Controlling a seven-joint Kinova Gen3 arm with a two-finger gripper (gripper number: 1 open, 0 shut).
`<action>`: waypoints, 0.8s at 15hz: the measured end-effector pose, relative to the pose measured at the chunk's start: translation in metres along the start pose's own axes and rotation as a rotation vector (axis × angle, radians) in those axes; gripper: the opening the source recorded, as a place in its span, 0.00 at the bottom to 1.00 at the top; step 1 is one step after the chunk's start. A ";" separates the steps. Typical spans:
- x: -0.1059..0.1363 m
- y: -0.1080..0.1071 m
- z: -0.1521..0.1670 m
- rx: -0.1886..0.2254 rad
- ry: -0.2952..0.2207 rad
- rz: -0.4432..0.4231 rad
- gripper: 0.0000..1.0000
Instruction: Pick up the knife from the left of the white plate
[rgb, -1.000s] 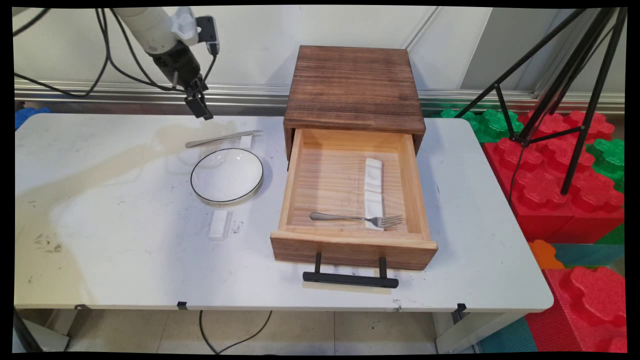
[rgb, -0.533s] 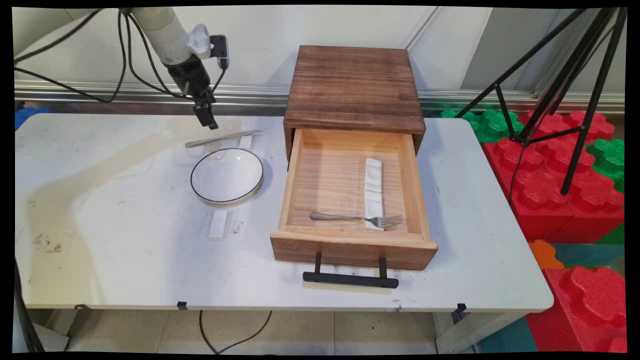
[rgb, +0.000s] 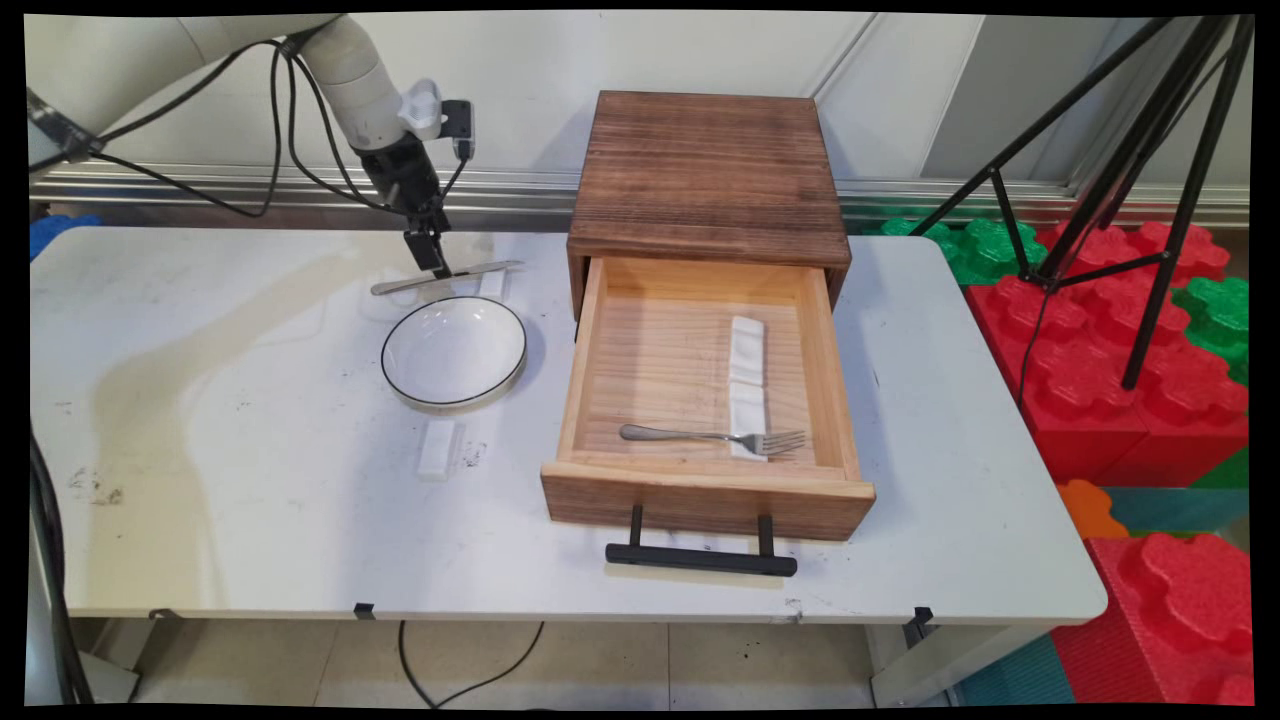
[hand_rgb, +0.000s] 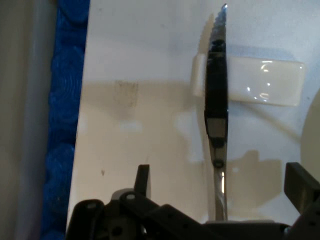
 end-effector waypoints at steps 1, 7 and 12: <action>0.000 -0.002 0.003 -0.007 0.001 0.000 1.00; 0.002 -0.012 0.021 -0.046 0.002 -0.001 1.00; 0.003 -0.017 0.031 -0.069 0.006 -0.002 0.00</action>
